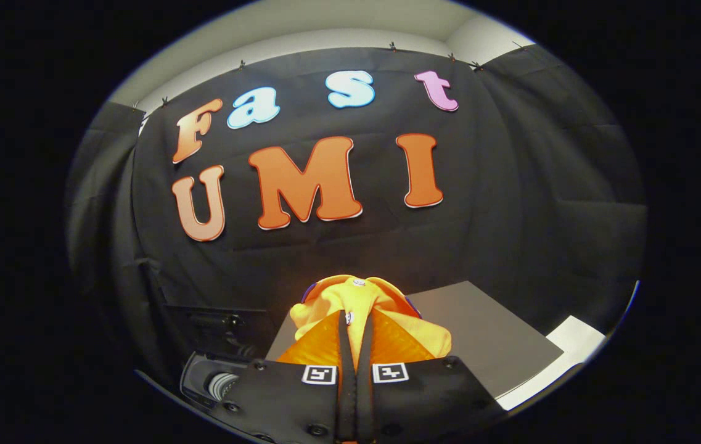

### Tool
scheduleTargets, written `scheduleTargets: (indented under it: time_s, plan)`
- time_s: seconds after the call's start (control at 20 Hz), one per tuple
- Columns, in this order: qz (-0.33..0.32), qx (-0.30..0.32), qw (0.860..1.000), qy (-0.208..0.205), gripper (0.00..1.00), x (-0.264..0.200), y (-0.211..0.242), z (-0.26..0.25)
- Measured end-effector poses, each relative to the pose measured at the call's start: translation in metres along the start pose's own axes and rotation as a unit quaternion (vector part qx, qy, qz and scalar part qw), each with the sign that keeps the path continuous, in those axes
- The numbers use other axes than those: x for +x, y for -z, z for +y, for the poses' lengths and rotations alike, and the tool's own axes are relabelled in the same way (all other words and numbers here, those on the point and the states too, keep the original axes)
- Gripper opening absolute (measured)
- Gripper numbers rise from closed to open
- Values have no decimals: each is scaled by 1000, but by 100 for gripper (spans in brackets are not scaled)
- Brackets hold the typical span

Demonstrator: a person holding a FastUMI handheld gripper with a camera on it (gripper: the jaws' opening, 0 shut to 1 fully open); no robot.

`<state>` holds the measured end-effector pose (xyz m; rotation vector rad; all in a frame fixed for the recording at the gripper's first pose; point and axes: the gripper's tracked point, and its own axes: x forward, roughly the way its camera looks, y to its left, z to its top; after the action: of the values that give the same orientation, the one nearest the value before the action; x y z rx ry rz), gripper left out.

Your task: Put the clothes into the washing machine and then close the washing machine lid.

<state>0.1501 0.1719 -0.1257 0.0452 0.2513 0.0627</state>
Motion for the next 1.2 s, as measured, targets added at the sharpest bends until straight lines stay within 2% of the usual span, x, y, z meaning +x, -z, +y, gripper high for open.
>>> scheduleTargets:
  time_s: [0.2,0.35,0.6,0.8,1.2]
  plan:
    - [-32,-6,999,-24,8,-19,-30,23]
    - [-56,-14,997,-57,8,-31,-55,57]
    - [-96,-44,988,-111,8,-50,-88,118]
    - [-112,-33,982,-149,8,-64,-100,157]
    - [-119,-34,976,-177,7,-72,-112,192]
